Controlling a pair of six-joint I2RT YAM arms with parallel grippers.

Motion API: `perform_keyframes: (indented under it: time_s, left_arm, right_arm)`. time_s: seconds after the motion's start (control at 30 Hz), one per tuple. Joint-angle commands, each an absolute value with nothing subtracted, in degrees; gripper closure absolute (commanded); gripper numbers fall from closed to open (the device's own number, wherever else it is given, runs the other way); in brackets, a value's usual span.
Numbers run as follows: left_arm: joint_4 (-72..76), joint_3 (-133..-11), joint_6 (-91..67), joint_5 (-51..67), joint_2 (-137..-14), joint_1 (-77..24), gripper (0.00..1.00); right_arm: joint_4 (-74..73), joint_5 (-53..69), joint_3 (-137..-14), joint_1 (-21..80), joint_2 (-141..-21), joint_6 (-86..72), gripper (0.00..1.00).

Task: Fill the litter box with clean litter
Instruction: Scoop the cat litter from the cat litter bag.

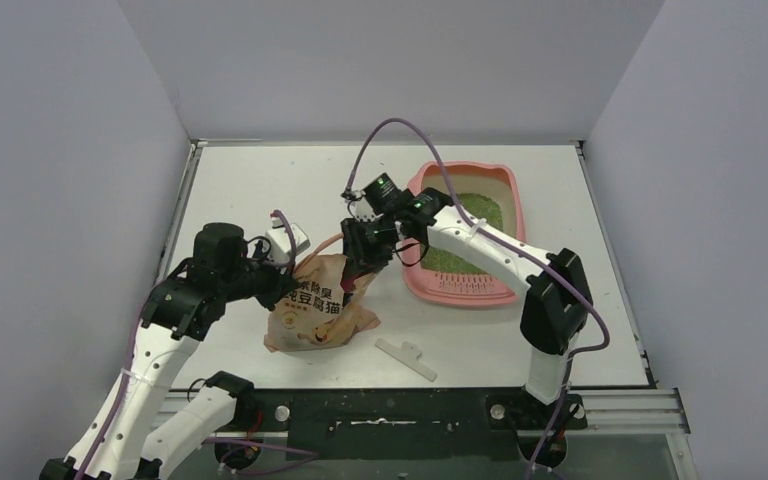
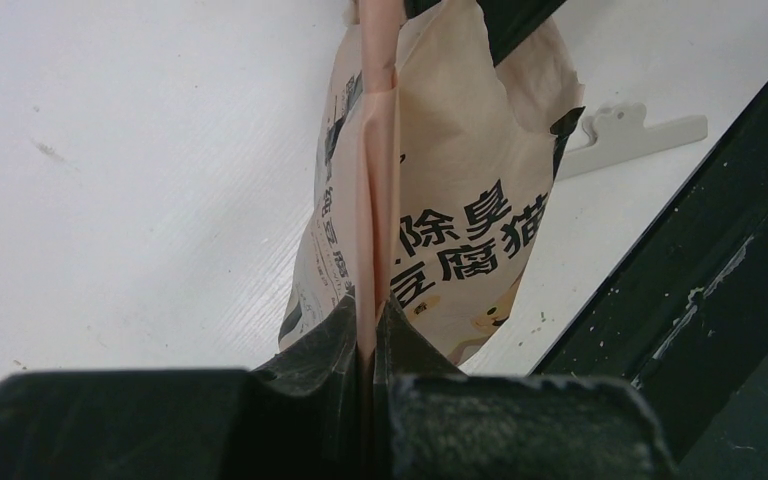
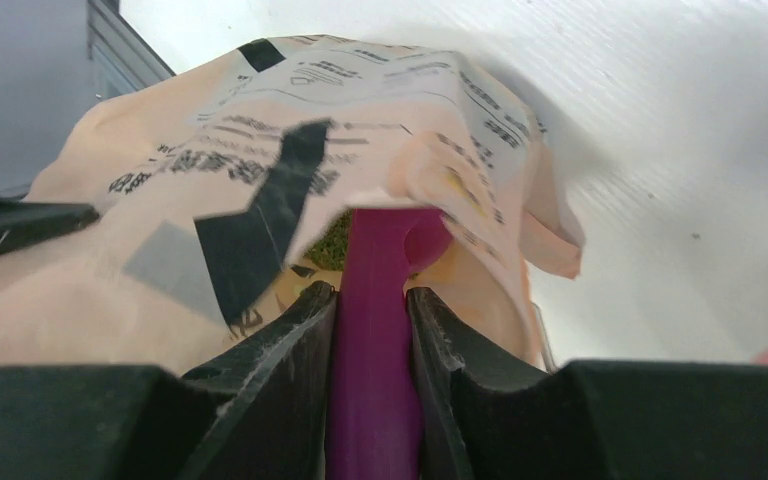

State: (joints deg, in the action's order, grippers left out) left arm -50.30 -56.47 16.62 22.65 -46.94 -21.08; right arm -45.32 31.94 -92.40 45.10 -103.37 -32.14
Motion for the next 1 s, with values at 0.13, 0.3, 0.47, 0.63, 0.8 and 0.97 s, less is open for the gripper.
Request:
perform_keyframes:
  time_s: [0.13, 0.3, 0.47, 0.63, 0.8, 0.97]
  left_arm:
    - [-43.7, -57.3, 14.8, 24.8, -45.9, -22.2, 1.0]
    - [-43.5, -57.5, 14.8, 25.0, -46.3, -22.3, 1.0]
    - [-43.2, -57.6, 14.6, 25.2, -46.7, -22.7, 1.0]
    - [-43.1, -57.7, 14.6, 25.0, -46.8, -22.9, 1.0]
    - [-43.2, -57.7, 14.5, 24.7, -46.7, -23.1, 1.0]
    - [-43.3, -57.9, 14.6, 24.4, -46.8, -23.4, 1.0]
  right_arm:
    - [-48.3, 25.7, -93.0, 49.4, -107.4, -30.3, 1.0]
    - [-36.6, 37.6, -87.1, 45.3, -102.6, -35.7, 1.0]
    - [-24.1, 49.1, -81.1, 41.6, -98.7, -43.4, 1.0]
    - [-14.2, 55.3, -76.7, 39.4, -96.9, -50.1, 1.0]
    - [-1.0, 59.3, -70.6, 37.3, -95.2, -59.4, 1.0]
    - [12.4, 62.3, -65.1, 35.0, -94.0, -67.4, 1.0]
